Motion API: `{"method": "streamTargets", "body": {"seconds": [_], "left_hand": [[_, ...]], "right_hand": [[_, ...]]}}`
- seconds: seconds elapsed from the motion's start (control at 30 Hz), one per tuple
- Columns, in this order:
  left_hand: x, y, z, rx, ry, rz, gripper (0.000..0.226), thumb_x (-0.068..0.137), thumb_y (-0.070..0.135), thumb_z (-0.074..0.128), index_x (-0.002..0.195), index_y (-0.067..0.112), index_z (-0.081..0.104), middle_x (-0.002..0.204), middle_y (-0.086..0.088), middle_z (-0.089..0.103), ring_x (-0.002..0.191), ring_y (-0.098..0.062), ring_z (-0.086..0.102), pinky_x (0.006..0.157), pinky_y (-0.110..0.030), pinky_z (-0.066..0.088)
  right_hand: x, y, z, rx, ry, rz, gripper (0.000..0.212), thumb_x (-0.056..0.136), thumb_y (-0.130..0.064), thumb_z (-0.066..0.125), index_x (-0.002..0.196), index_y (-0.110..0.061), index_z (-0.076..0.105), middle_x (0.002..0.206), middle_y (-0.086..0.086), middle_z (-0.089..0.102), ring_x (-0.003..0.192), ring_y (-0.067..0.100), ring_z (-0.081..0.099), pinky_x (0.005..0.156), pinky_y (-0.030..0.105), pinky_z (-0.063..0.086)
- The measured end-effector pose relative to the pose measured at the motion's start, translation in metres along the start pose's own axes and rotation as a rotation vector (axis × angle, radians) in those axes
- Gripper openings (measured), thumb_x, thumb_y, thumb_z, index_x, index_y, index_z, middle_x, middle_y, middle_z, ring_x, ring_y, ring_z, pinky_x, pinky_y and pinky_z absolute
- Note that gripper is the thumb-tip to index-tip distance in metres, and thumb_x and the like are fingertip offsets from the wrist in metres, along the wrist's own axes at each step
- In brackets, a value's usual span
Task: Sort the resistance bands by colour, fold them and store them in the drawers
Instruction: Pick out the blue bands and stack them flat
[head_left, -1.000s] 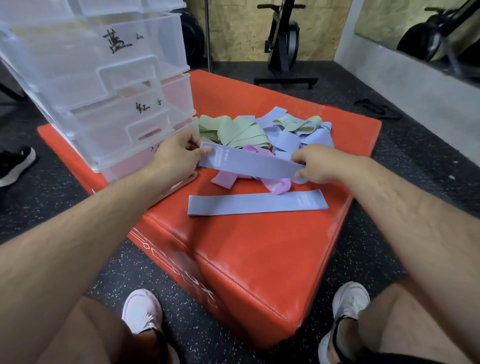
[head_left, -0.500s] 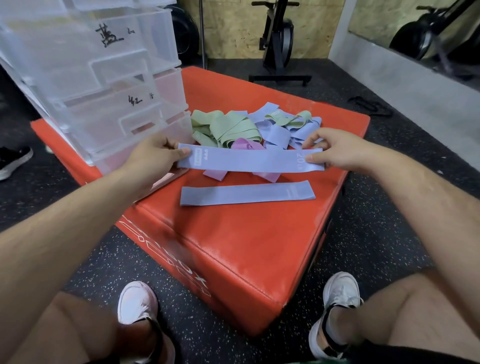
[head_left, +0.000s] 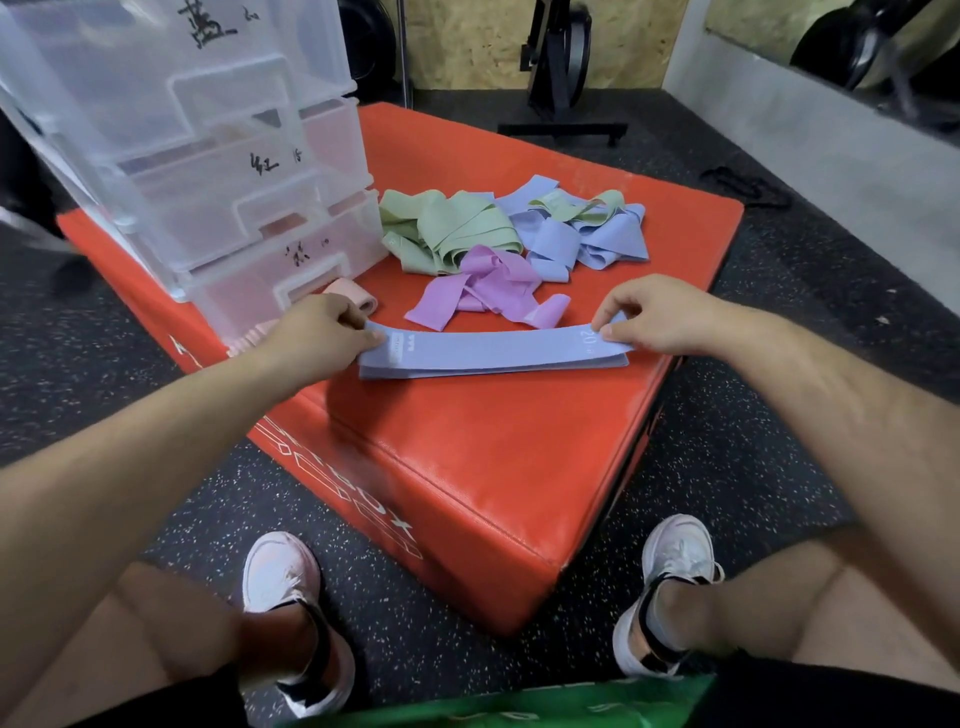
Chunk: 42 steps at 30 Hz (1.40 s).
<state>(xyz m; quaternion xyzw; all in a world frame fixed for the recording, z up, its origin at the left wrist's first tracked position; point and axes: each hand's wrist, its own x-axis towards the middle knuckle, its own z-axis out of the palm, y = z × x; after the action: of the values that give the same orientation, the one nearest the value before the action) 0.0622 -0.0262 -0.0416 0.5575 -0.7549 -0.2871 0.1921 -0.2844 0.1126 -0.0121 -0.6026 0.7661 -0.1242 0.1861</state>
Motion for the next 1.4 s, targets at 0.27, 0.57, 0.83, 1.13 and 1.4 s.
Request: {"method": "streamTargets", "body": {"seconds": [0.27, 0.57, 0.83, 1.13, 1.4], "left_hand": [[-0.001, -0.007, 0.011, 0.121, -0.039, 0.053, 0.014, 0.083, 0.020, 0.071, 0.091, 0.018, 0.059, 0.076, 0.001, 0.063, 0.075, -0.019, 0.060, 0.057, -0.026, 0.039], [0.001, -0.022, 0.013, 0.295, 0.048, 0.402, 0.024, 0.078, 0.021, 0.066, 0.102, 0.019, 0.069, 0.112, -0.008, 0.057, 0.106, -0.029, 0.056, 0.094, -0.035, 0.045], [-0.003, -0.022, 0.020, 0.267, -0.215, 0.632, 0.040, 0.084, 0.047, 0.072, 0.120, 0.030, 0.069, 0.123, 0.006, 0.063, 0.115, -0.013, 0.058, 0.105, -0.034, 0.043], [-0.003, -0.009, 0.020, 0.355, -0.137, 0.613, 0.048, 0.080, 0.072, 0.049, 0.111, 0.039, 0.068, 0.115, 0.016, 0.061, 0.113, -0.011, 0.056, 0.097, -0.046, 0.047], [0.015, 0.065, 0.050, 0.266, -0.029, 0.696, 0.048, 0.083, 0.058, 0.046, 0.113, 0.029, 0.068, 0.113, 0.008, 0.065, 0.109, -0.020, 0.060, 0.089, -0.040, 0.049]], "right_hand": [[0.008, 0.008, 0.018, -0.197, -0.003, -0.090, 0.011, 0.085, -0.020, 0.070, 0.091, -0.030, 0.072, 0.093, -0.004, 0.057, 0.087, 0.018, 0.056, 0.075, 0.030, 0.040], [0.000, 0.007, 0.011, -0.265, -0.110, -0.157, 0.036, 0.075, -0.019, 0.073, 0.110, -0.026, 0.068, 0.115, -0.004, 0.061, 0.106, 0.019, 0.057, 0.097, 0.036, 0.045], [-0.001, 0.012, 0.009, -0.258, -0.128, -0.158, 0.041, 0.073, -0.027, 0.081, 0.110, -0.034, 0.064, 0.115, -0.009, 0.058, 0.106, 0.016, 0.056, 0.097, 0.037, 0.045], [-0.006, 0.007, 0.007, -0.292, -0.133, -0.185, 0.035, 0.076, -0.037, 0.077, 0.108, -0.034, 0.065, 0.113, -0.009, 0.058, 0.104, 0.015, 0.056, 0.097, 0.037, 0.046], [0.011, -0.027, -0.003, -0.190, -0.030, -0.219, 0.032, 0.090, -0.033, 0.061, 0.122, -0.032, 0.061, 0.120, -0.014, 0.059, 0.113, 0.009, 0.056, 0.099, 0.031, 0.045]]}}
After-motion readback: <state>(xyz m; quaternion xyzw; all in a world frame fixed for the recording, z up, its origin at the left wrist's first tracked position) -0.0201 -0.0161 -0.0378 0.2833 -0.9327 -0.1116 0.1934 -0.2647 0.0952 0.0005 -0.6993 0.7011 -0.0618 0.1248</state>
